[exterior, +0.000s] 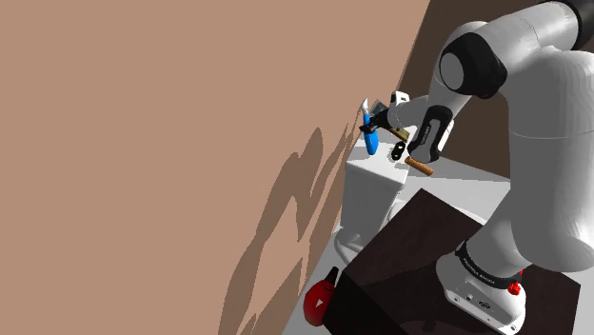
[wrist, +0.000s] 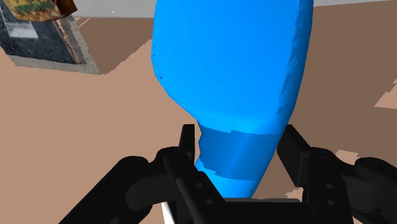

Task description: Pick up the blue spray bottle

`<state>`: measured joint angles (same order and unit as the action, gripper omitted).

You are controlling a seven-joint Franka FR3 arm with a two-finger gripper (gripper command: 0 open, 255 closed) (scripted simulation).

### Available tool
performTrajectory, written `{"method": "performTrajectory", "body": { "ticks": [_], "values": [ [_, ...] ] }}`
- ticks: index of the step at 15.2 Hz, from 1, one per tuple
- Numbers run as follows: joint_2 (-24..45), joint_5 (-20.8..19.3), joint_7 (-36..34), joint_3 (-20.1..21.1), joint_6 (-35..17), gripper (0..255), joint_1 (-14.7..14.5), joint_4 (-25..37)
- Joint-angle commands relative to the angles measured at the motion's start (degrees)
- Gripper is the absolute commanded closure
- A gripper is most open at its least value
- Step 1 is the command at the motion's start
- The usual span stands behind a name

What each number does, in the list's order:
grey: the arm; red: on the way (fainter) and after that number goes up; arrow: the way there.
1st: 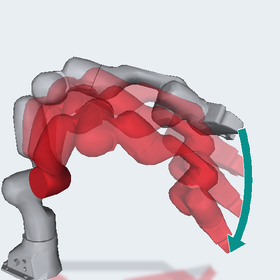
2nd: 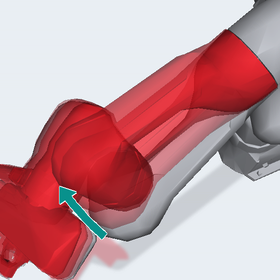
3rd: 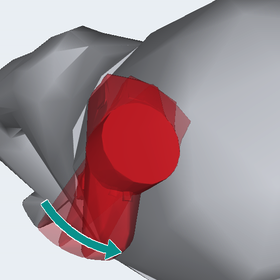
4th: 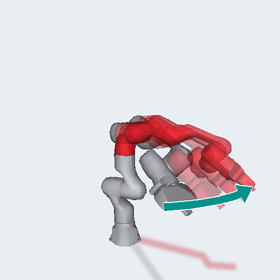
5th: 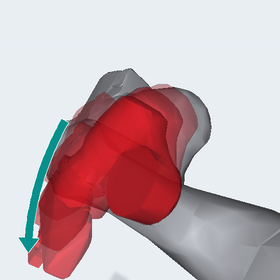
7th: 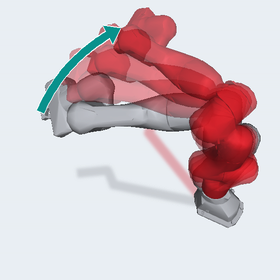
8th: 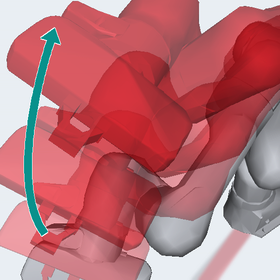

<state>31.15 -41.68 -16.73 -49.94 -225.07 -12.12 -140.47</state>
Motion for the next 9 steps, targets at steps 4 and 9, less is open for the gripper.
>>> {"method": "performTrajectory", "body": {
  "ticks": [4, 9],
  "values": [
    [-4.3, -2.9, -0.5, -1.4, 3.4, 255, -0.9, -0.4],
    [-10.1, -6.8, -1.4, -2.9, 8.0, 255, -1.9, -0.7]
  ]
}}
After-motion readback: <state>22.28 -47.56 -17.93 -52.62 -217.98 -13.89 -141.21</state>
